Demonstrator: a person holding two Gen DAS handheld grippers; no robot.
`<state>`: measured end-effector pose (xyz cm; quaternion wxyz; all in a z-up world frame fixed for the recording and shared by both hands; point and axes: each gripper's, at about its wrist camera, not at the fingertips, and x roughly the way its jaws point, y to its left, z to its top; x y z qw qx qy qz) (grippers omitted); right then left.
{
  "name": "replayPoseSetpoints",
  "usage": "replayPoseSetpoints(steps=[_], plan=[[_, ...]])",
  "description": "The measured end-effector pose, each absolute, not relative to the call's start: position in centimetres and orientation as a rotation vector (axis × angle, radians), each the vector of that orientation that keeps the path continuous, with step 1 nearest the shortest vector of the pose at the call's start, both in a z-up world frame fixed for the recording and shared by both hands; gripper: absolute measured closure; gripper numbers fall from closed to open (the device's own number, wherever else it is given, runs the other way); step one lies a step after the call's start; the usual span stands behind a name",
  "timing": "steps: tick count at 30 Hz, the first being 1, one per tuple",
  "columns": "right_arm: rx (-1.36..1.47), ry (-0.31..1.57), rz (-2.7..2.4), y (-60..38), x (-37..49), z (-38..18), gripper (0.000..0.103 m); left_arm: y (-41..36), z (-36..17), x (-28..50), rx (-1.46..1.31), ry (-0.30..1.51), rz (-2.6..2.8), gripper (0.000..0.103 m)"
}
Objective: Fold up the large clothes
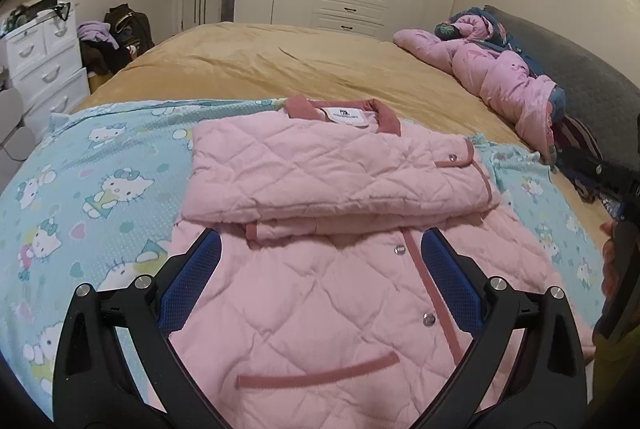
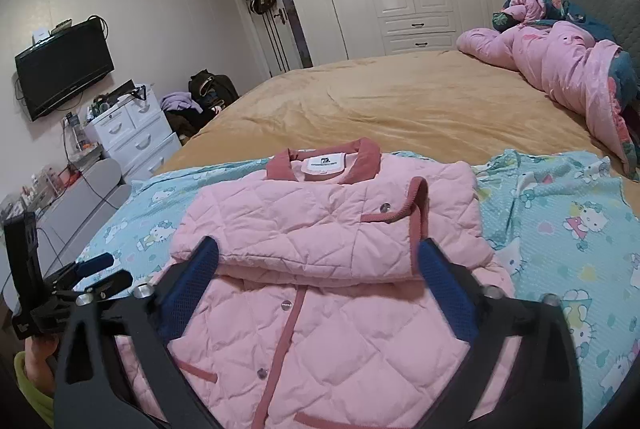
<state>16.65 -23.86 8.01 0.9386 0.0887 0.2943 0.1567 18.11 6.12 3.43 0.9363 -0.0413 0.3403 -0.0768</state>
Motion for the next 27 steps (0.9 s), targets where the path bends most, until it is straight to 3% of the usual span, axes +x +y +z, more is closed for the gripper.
replayPoseSetpoints(steps=[27], plan=[[0.136,0.711,0.333,-25.9,10.2,4.7,0.004,7.0,1.3,11.5,-0.075,0.759,-0.092,0.009]])
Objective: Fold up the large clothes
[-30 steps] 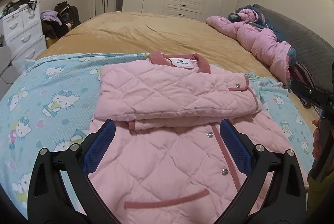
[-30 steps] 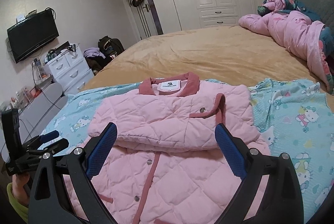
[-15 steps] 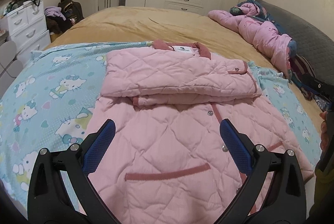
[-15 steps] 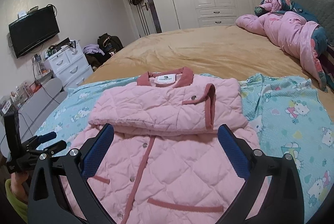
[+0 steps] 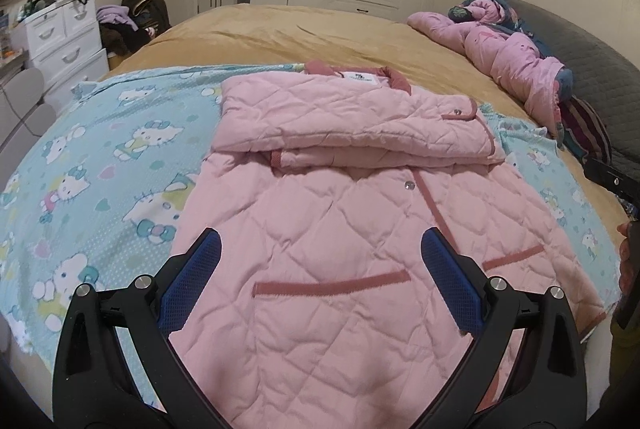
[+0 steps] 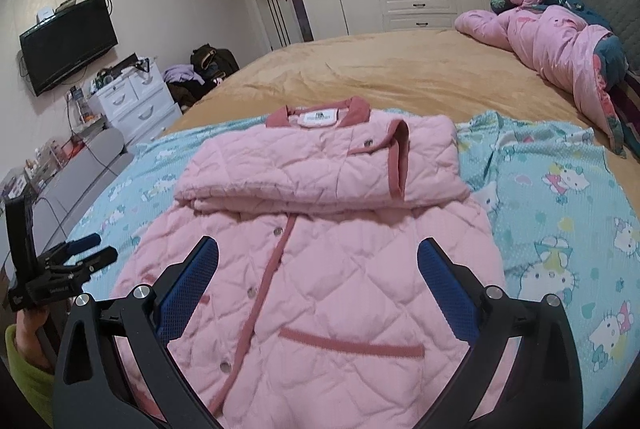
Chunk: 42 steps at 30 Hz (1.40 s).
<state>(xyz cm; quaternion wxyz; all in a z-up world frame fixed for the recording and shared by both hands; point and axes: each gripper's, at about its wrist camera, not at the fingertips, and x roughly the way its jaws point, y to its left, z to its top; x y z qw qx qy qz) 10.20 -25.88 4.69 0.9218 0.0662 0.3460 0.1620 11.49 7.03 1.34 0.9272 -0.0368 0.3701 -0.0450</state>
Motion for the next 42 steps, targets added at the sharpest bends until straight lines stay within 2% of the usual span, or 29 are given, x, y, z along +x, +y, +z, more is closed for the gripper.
replayPoseSetpoints(steps=[19,32,42], plan=[[0.143,0.885,0.237,-31.3,7.2,-1.9,0.004,10.2,-2.6,8.0,-0.064,0.868,0.022,0.009],[0.211,1.027,0.198,-35.8,5.0,-6.5,0.004,16.2,-5.1,4.9,-0.166,0.937,0.112,0.009],[0.222,1.051,0.16,-37.8,3.4,-7.2,0.004,18.0,-6.5,3.5,-0.262,0.999,0.059,0.009]])
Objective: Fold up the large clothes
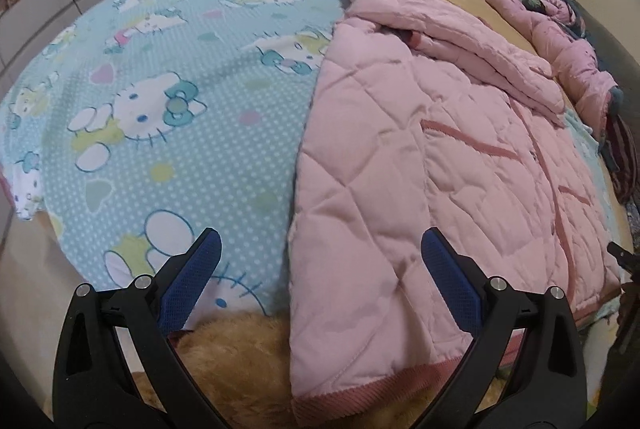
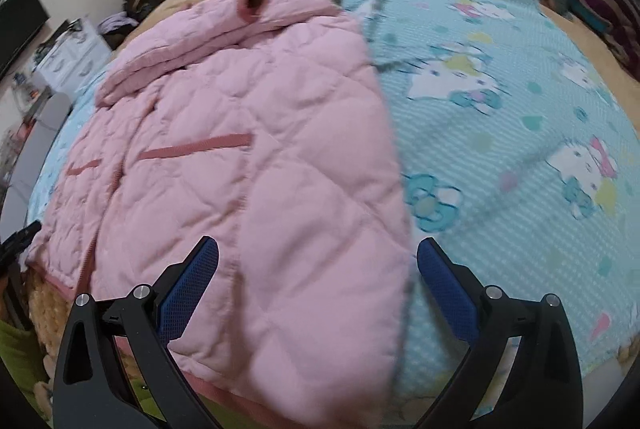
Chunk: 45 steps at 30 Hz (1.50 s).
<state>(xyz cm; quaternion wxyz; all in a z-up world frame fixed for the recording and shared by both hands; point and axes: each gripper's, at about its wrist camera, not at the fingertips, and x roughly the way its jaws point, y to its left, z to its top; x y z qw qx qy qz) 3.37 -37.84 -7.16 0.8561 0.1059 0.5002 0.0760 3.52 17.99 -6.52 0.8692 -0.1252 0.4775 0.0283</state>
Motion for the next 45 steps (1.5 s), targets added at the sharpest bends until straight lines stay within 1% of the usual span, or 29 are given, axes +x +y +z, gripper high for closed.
replayPoseSetpoints(steps=[8,10,13,15,17,18,20,22,26,30,35,37,38,40,41,43,45], plan=[[0.219,1.138,0.233,-37.5,2.2,-8.5,0.004,15.6,-7.4,3.1,-0.173,1.061,-0.029,0.009],[0.255,1.164,0.301,-37.1,1.7,-8.9,0.004,15.5,-7.4,3.0,-0.167,1.066,-0.028,0.009],[0.192,1.174,0.365,-35.8,0.8,-9.0,0.006,15.8,-7.6,3.2,-0.183,1.082,-0.031,0.009],[0.185,1.146,0.373,-35.8,0.3,-8.5,0.022,16.1,-7.8,3.4,-0.206,1.093,-0.041,0.009],[0.184,1.094,0.375,-36.4,-0.3,-7.3,0.062,16.3,-7.9,3.5,-0.228,1.103,-0.045,0.009],[0.18,1.077,0.392,-36.5,-0.5,-6.8,0.068,16.4,-8.0,3.6,-0.239,1.107,-0.046,0.009],[0.188,1.02,0.441,-36.5,-0.7,-5.2,0.076,16.6,-8.2,3.7,-0.26,1.121,-0.047,0.009],[0.224,0.951,0.484,-36.5,-0.7,-3.6,0.08,16.9,-8.4,3.9,-0.285,1.129,-0.052,0.009],[0.338,0.768,0.573,-37.0,0.6,0.8,0.083,17.7,-8.4,3.7,-0.356,1.095,-0.076,0.009],[0.416,0.668,0.614,-37.4,3.0,3.8,0.084,17.1,-8.2,3.7,-0.319,1.104,-0.09,0.01],[0.445,0.61,0.631,-37.4,5.5,5.5,0.084,14.9,-8.8,3.8,-0.253,1.138,-0.146,0.031],[0.448,0.601,0.635,-37.0,6.2,5.8,0.084,14.6,-8.5,3.6,-0.23,1.115,-0.121,0.054],[0.455,0.595,0.638,-37.0,6.6,5.8,0.084,14.7,-8.6,3.6,-0.235,1.107,-0.117,0.056],[0.466,0.586,0.641,-36.9,6.7,5.7,0.084,14.8,-8.4,3.4,-0.259,1.073,-0.125,0.07],[0.472,0.581,0.638,-37.0,6.8,5.6,0.084,14.8,-8.2,3.4,-0.266,1.062,-0.127,0.073],[0.49,0.579,0.638,-37.2,7.0,5.2,0.084,14.5,-7.7,3.3,-0.265,1.033,-0.134,0.082],[0.494,0.573,0.63,-37.5,7.0,5.0,0.084,14.1,-6.8,3.3,-0.253,1.001,-0.135,0.085]])
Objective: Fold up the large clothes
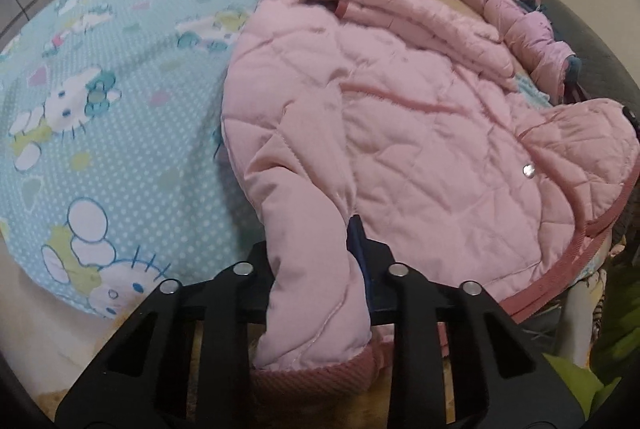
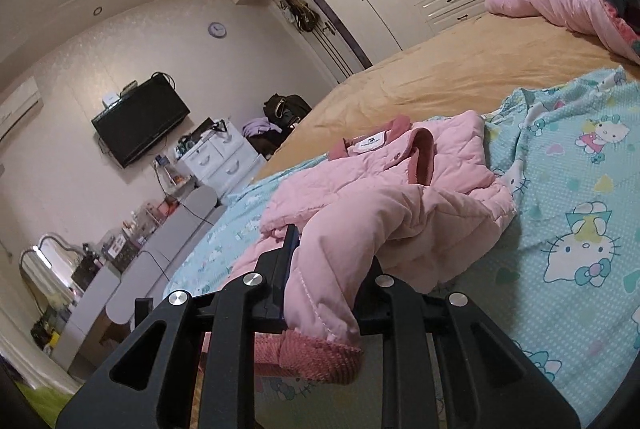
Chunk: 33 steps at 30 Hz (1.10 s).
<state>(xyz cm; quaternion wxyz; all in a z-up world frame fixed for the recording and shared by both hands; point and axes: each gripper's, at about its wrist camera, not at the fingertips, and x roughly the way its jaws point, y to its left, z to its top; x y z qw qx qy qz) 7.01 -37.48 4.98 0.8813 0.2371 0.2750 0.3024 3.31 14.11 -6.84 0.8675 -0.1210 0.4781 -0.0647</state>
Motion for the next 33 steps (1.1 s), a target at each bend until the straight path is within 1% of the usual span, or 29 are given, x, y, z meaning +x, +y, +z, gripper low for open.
replayPoseSetpoints(steps=[6,10,19,33], plan=[[0.515,0.551,0.622,-38.3,7.3,5.0,0.084,14.1,-3.1,4.3,-0.237,0.883,-0.136,0.09],[0.531,0.53,0.609,-38.8,7.7,5.3,0.084,14.3,-0.2,5.1,-0.243,0.797,-0.128,0.09],[0.58,0.48,0.569,-40.2,10.4,6.3,0.084,14.7,4.3,8.7,-0.295,0.669,-0.123,0.09],[0.613,0.455,0.489,-41.0,16.1,8.0,0.084,14.3,9.4,15.3,-0.293,0.579,-0.092,0.09]])
